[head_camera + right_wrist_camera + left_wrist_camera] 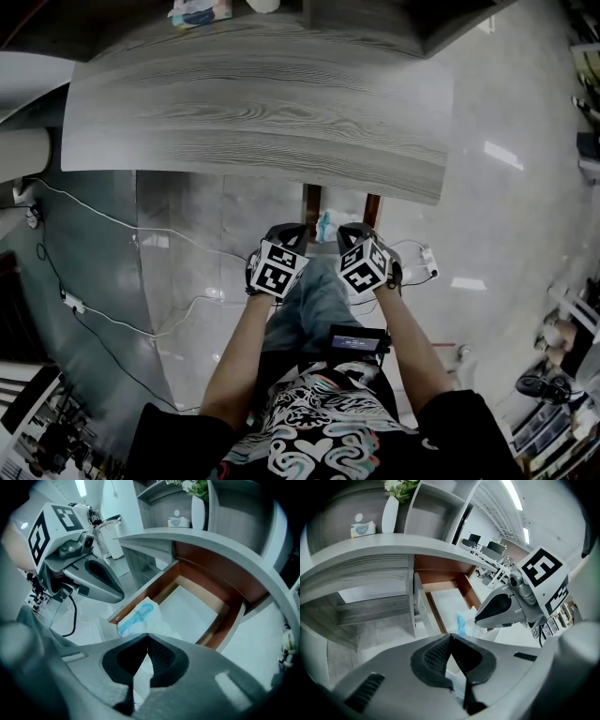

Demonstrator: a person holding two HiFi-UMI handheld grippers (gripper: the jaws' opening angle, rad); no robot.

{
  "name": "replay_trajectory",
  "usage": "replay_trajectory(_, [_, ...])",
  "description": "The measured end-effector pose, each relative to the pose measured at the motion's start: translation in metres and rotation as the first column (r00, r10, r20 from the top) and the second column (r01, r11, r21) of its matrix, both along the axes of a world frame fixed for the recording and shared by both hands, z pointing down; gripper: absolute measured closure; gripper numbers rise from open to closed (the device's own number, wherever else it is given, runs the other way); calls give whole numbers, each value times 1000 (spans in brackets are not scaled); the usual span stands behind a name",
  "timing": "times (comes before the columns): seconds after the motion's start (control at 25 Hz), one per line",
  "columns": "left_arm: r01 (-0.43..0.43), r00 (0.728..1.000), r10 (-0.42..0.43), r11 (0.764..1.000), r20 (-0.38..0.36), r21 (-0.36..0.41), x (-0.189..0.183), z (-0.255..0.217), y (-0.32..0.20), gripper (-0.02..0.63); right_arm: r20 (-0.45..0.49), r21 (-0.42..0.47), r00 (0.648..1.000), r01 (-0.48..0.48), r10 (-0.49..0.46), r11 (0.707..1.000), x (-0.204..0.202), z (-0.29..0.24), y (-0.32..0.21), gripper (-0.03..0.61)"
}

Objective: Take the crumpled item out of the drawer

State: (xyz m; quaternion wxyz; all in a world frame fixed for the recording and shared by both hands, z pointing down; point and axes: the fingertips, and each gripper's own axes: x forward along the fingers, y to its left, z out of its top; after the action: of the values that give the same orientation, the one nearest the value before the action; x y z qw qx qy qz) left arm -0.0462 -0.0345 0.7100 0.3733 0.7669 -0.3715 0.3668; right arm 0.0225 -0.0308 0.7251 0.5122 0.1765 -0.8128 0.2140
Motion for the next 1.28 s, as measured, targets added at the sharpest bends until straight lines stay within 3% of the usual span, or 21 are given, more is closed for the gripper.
replay_trajectory(0.32, [-19, 1000, 19, 999, 1, 40, -1, -21, -13, 614, 11, 49, 1000, -13, 12, 999, 2, -24, -9, 571])
replay_trajectory(0.72, [17, 999, -15, 996, -31, 90, -3, -53, -24, 614, 23, 127, 999, -42, 39, 991, 5, -60, -22, 571])
replay_trajectory(0.88, [30, 999, -23, 991, -49, 130, -6, -74, -31, 614, -2, 203, 999, -39, 40, 978, 10, -78, -29, 571])
replay_trajectory(1.28, [52, 995, -32, 976, -96, 213, -12, -122, -42, 614, 49, 308, 993, -121, 111, 944, 13, -128, -39, 571])
